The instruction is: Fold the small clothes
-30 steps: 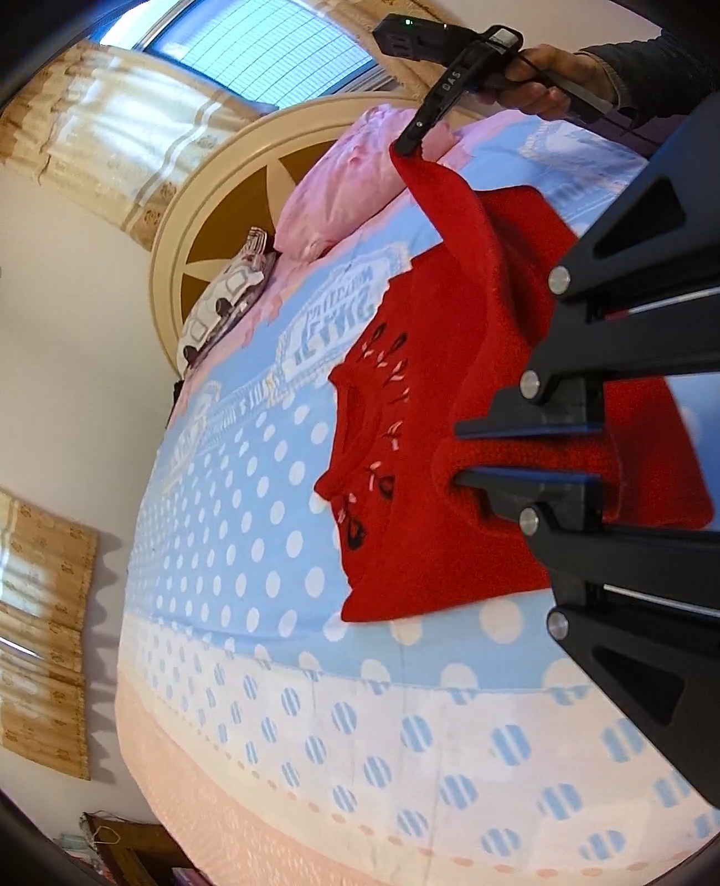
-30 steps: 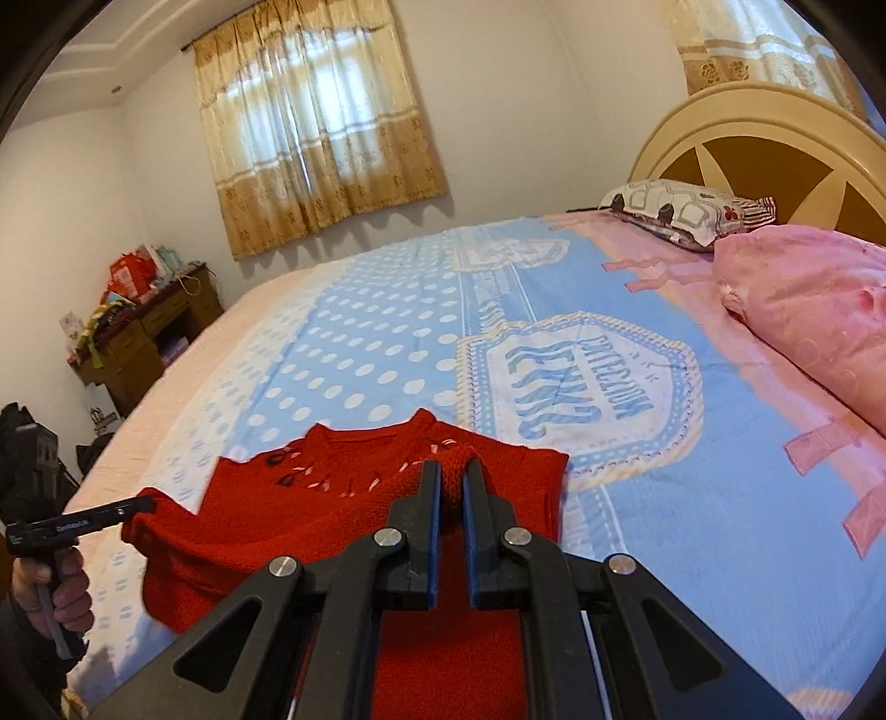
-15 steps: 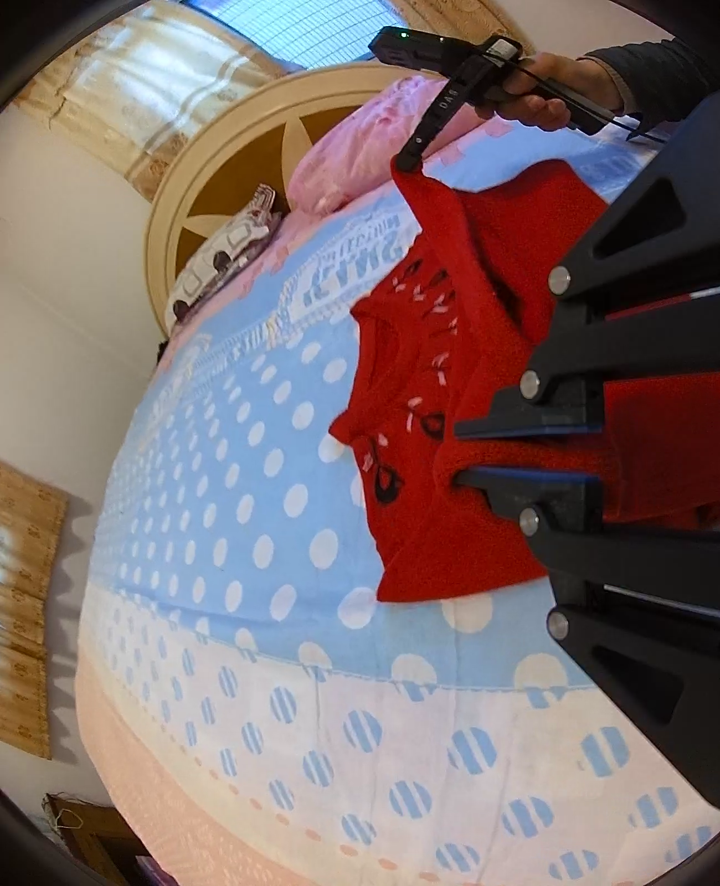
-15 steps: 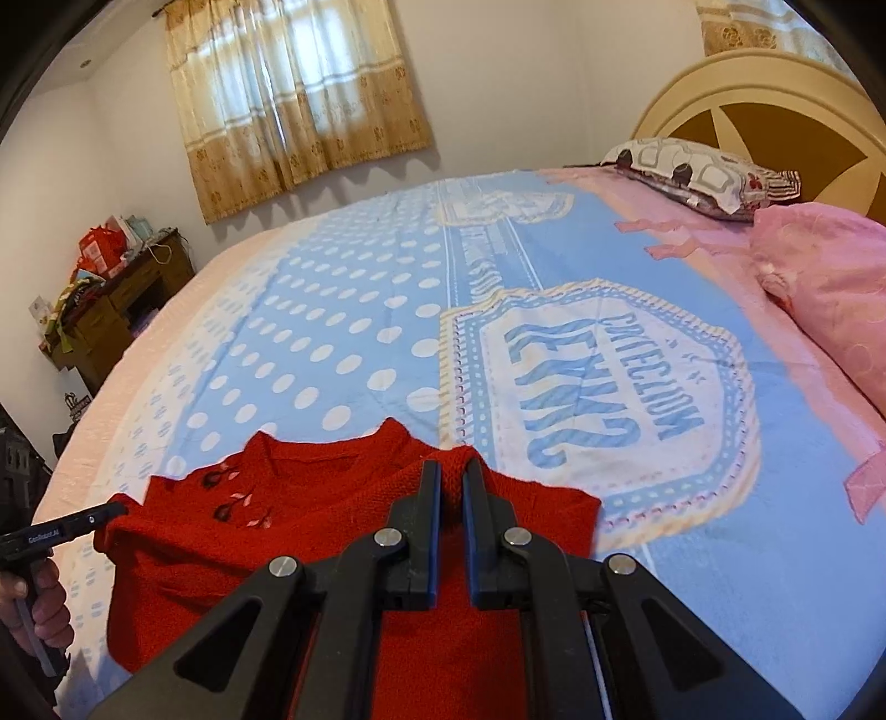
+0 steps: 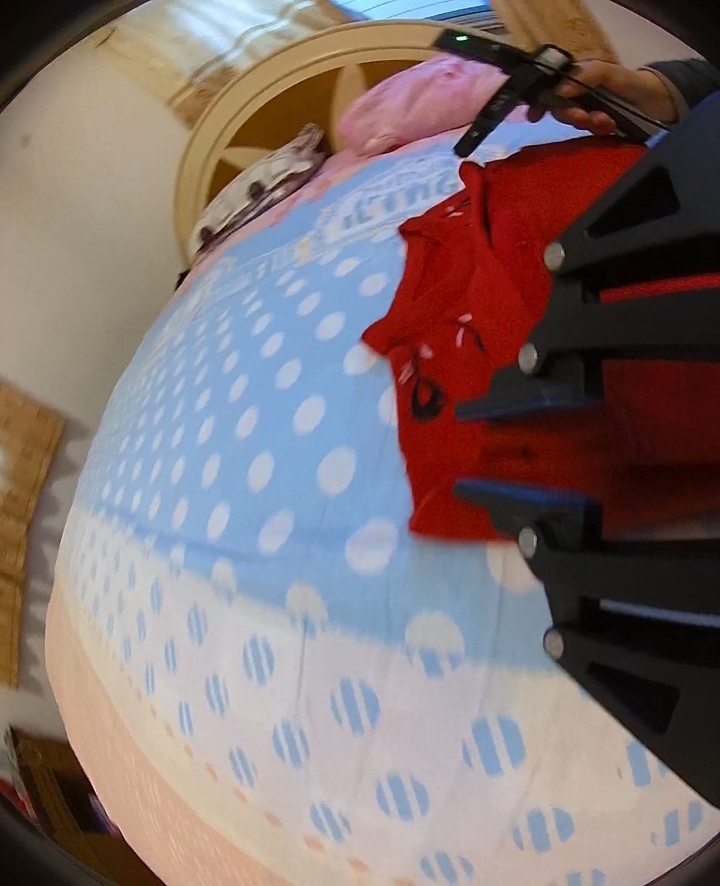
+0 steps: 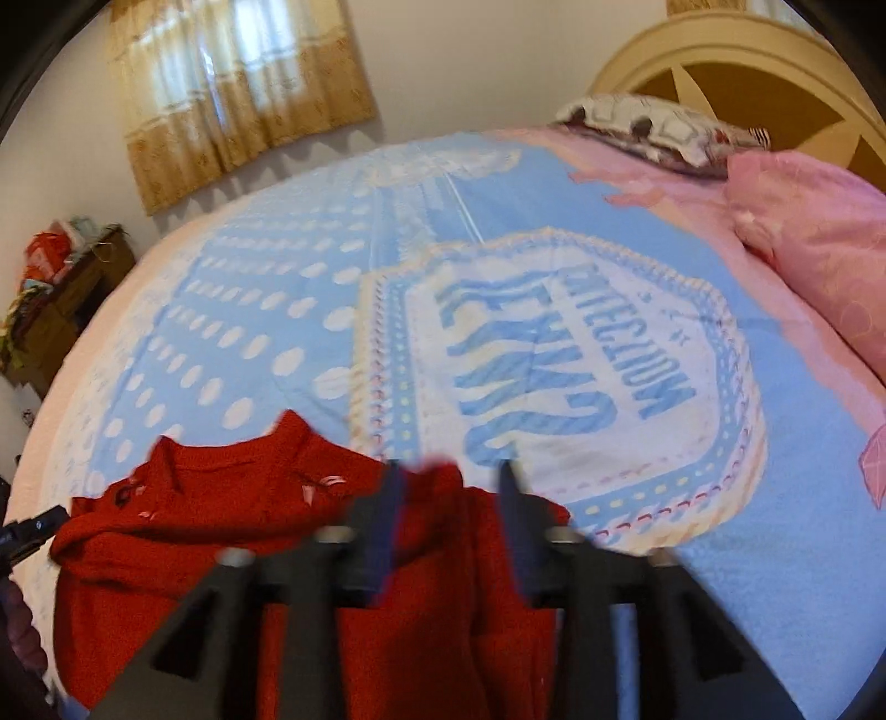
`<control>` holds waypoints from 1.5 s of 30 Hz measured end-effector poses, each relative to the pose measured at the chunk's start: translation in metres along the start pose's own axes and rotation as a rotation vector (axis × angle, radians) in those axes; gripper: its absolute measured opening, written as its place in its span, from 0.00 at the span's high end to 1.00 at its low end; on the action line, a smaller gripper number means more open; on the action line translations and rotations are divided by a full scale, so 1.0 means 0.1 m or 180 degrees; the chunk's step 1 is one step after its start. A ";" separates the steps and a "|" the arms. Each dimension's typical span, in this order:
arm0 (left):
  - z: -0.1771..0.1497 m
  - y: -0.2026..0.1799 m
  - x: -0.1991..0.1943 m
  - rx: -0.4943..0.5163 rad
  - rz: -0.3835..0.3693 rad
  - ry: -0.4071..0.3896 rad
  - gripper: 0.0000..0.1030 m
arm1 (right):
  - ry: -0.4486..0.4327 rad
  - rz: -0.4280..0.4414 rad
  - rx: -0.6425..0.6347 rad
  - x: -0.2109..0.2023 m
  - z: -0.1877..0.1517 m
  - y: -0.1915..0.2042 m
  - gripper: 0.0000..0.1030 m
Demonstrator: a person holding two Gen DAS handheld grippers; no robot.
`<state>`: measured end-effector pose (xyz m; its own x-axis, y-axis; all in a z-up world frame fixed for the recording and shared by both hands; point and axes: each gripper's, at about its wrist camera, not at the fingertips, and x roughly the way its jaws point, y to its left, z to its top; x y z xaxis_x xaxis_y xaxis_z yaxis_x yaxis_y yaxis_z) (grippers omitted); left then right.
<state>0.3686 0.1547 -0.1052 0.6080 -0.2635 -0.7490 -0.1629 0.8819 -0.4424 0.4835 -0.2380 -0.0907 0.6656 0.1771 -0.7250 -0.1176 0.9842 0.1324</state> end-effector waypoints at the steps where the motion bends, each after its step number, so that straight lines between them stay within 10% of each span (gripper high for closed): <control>1: -0.02 0.03 -0.08 0.0001 0.0018 -0.0058 0.66 | -0.0015 -0.0005 -0.0051 -0.06 -0.02 0.02 0.52; 15: -0.71 -0.28 -0.18 0.0852 0.0747 -0.0043 0.51 | 0.0452 -0.0025 -0.0642 -0.37 -0.74 0.36 0.52; 45: -1.37 0.00 -0.61 0.0692 0.0794 -0.0173 0.27 | 0.0418 -0.0079 -0.0494 -0.92 -1.33 0.24 0.52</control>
<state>0.2248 0.1173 -0.1276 0.6117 -0.0130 -0.7910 -0.1459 0.9809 -0.1289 0.3212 -0.2306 -0.1108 0.5691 0.1417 -0.8100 -0.2212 0.9751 0.0151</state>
